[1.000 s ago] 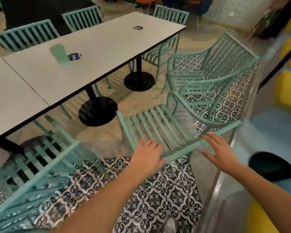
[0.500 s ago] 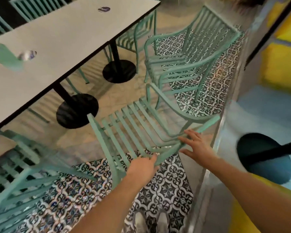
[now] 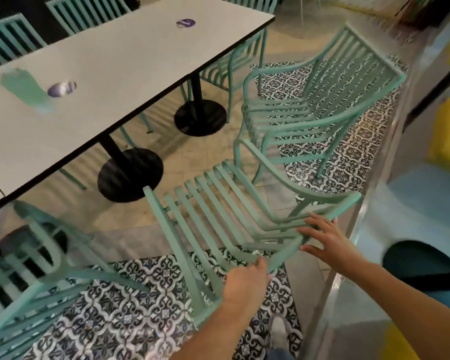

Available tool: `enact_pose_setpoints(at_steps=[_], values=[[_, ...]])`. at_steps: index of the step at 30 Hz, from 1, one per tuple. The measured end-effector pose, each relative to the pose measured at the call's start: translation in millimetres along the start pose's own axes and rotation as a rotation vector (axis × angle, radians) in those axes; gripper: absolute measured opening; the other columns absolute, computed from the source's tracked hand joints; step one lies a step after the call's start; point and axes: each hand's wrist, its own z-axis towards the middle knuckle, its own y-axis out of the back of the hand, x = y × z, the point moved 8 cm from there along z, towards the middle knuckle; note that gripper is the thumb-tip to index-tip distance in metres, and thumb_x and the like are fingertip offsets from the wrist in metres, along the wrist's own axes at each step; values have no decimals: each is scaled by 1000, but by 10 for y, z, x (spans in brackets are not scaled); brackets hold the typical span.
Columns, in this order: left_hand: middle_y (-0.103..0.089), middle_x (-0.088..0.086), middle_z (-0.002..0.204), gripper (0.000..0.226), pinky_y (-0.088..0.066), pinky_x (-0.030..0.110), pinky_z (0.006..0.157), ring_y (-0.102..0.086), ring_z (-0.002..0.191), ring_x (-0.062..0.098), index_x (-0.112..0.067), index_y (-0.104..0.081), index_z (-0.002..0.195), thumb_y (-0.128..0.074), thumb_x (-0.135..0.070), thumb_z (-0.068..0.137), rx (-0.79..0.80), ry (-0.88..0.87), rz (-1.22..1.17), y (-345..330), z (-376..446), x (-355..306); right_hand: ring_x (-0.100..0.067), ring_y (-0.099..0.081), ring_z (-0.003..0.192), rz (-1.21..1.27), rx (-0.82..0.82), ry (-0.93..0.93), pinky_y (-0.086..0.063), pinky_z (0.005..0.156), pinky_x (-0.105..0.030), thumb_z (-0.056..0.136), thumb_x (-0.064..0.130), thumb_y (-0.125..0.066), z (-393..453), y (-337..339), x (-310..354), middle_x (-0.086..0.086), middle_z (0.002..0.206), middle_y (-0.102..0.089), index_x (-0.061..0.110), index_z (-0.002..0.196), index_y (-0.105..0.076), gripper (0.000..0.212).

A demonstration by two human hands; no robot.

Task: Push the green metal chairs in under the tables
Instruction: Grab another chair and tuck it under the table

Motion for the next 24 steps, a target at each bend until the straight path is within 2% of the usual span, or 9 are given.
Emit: enact_pose_setpoints(at_steps=[4, 7, 9, 11, 13, 16, 19, 21, 24], values=[[-62, 2, 87, 44, -58, 36, 62, -63, 68, 23, -12, -36, 135, -28, -42, 104, -7, 61, -41, 106, 349, -108, -20, -26, 143, -10, 35, 35, -25, 113, -60, 81, 67, -40, 333, 84, -336, 4, 140, -48, 34, 126, -58, 59], [-64, 5, 94, 43, -58, 37, 67, -65, 75, 24, -13, -37, 136, -29, -42, 104, -3, 108, -33, 206, 618, -200, -21, -30, 141, 6, 37, 78, -25, 112, -61, 80, 67, -42, 646, 166, -613, 3, 136, -51, 31, 123, -62, 60], [-64, 4, 96, 43, -57, 37, 67, -63, 74, 23, -14, -40, 132, -28, -44, 104, 2, 146, -41, 294, 779, -238, -24, -36, 139, 10, 20, 118, -25, 111, -63, 80, 60, -53, 845, 219, -736, 0, 131, -56, 28, 118, -66, 51], [-62, 2, 92, 42, -54, 36, 62, -59, 69, 21, -15, -40, 130, -27, -45, 104, 5, 192, -36, 355, 934, -240, -28, -41, 136, 23, -2, 158, -24, 109, -65, 77, 44, -72, 1057, 256, -825, -4, 126, -61, 24, 113, -70, 41], [-57, -1, 86, 40, -48, 33, 56, -56, 66, 21, -17, -40, 129, -26, -45, 104, -1, 227, -16, 454, 1078, -248, -30, -43, 135, 49, 11, 175, -26, 107, -66, 75, 36, -79, 1271, 294, -903, -6, 123, -62, 23, 113, -70, 41], [-59, -2, 88, 39, -51, 32, 59, -61, 71, 20, -19, -39, 128, -26, -46, 104, 17, 288, -18, 549, 1230, -187, -29, -39, 138, 51, 34, 213, -22, 110, -62, 79, 39, -74, 1494, 370, -919, -6, 127, -60, 23, 116, -68, 41], [-62, -1, 91, 40, -58, 35, 66, -65, 74, 19, -20, -39, 129, -25, -48, 103, -9, 306, -30, 608, 1309, -103, -19, -25, 144, 43, 77, 212, -10, 118, -55, 84, 49, -61, 1625, 402, -868, 5, 138, -50, 32, 124, -60, 43], [-61, -2, 90, 40, -59, 35, 66, -65, 73, 18, -20, -40, 128, -26, -47, 102, -16, 316, -23, 619, 1329, -74, -16, -22, 145, 30, 88, 209, -8, 119, -54, 85, 54, -54, 1656, 403, -836, 8, 140, -47, 35, 125, -57, 44], [-61, -2, 90, 40, -59, 36, 66, -66, 74, 18, -20, -44, 126, -28, -48, 102, -30, 323, -47, 600, 1335, -38, -20, -25, 144, 33, 86, 202, -11, 118, -55, 85, 51, -59, 1661, 427, -825, 3, 141, -48, 31, 125, -59, 44]])
